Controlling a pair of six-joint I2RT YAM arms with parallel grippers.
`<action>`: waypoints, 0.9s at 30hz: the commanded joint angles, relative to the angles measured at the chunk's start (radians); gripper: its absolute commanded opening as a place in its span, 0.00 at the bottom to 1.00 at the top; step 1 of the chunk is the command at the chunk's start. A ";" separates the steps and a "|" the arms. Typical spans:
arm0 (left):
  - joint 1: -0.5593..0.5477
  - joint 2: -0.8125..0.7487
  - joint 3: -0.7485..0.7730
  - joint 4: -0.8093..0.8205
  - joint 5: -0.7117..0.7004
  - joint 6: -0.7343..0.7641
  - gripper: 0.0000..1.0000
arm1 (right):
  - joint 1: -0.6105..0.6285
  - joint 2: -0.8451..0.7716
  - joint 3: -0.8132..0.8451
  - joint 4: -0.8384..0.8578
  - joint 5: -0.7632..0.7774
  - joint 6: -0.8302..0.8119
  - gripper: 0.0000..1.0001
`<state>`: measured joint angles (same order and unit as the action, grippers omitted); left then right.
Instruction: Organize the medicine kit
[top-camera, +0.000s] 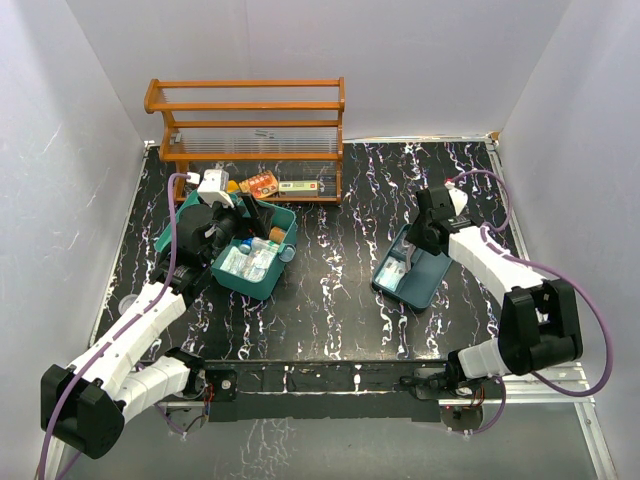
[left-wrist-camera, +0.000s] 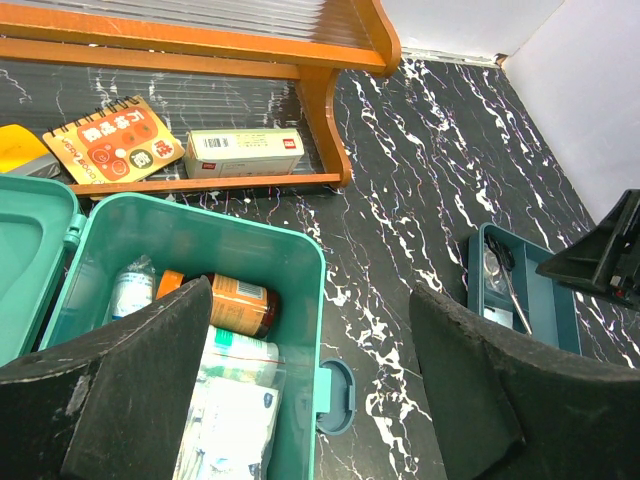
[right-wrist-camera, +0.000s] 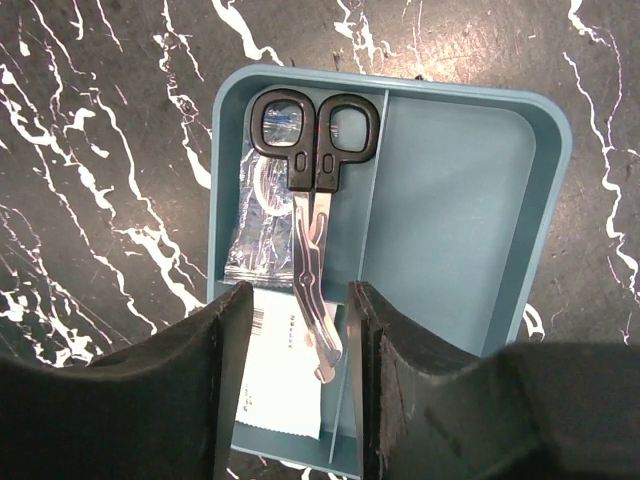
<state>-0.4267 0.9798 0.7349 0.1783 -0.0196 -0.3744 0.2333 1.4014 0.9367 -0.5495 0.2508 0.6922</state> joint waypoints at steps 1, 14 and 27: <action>0.006 -0.029 -0.002 0.016 -0.008 0.002 0.78 | -0.002 0.035 0.014 0.038 0.000 -0.016 0.42; 0.005 -0.037 0.000 0.006 -0.014 0.005 0.79 | -0.005 0.169 0.014 0.102 -0.033 0.018 0.32; 0.006 -0.044 0.004 0.001 -0.017 0.008 0.79 | -0.005 0.180 0.000 0.122 -0.046 0.033 0.14</action>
<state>-0.4267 0.9703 0.7349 0.1741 -0.0200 -0.3744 0.2329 1.5951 0.9344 -0.4667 0.1829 0.7120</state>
